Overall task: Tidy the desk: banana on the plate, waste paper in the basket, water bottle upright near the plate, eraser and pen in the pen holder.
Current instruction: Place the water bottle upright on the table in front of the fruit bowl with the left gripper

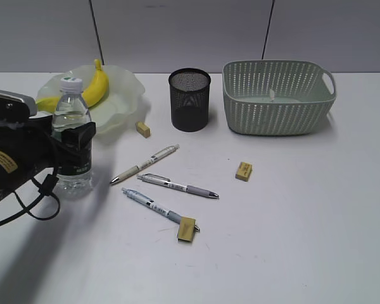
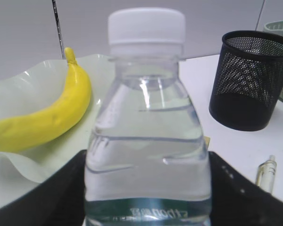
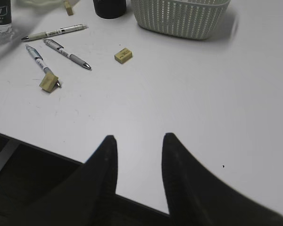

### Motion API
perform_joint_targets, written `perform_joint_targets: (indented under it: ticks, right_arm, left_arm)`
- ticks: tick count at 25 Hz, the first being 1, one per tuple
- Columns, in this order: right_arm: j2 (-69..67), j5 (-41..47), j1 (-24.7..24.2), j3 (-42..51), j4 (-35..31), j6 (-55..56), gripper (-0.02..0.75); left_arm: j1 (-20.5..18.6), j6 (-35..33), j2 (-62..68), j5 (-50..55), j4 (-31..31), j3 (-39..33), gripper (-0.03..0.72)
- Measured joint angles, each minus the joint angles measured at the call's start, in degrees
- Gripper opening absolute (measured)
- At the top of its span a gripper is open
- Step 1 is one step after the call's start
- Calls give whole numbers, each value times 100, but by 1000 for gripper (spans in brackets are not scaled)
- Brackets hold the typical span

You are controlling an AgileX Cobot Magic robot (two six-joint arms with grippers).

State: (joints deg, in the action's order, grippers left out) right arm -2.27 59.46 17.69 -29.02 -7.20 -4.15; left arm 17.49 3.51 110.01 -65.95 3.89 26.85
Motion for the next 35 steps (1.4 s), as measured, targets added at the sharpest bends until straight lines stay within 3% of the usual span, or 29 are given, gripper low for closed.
perform_joint_targets:
  ticks: [29, 35]
  right_arm:
    - [0, 0, 0, 0, 0, 0, 267]
    - [0, 0, 0, 0, 0, 1, 267]
  left_arm:
    - [0, 0, 0, 0, 0, 0, 507]
    - [0, 0, 0, 0, 6, 0, 543]
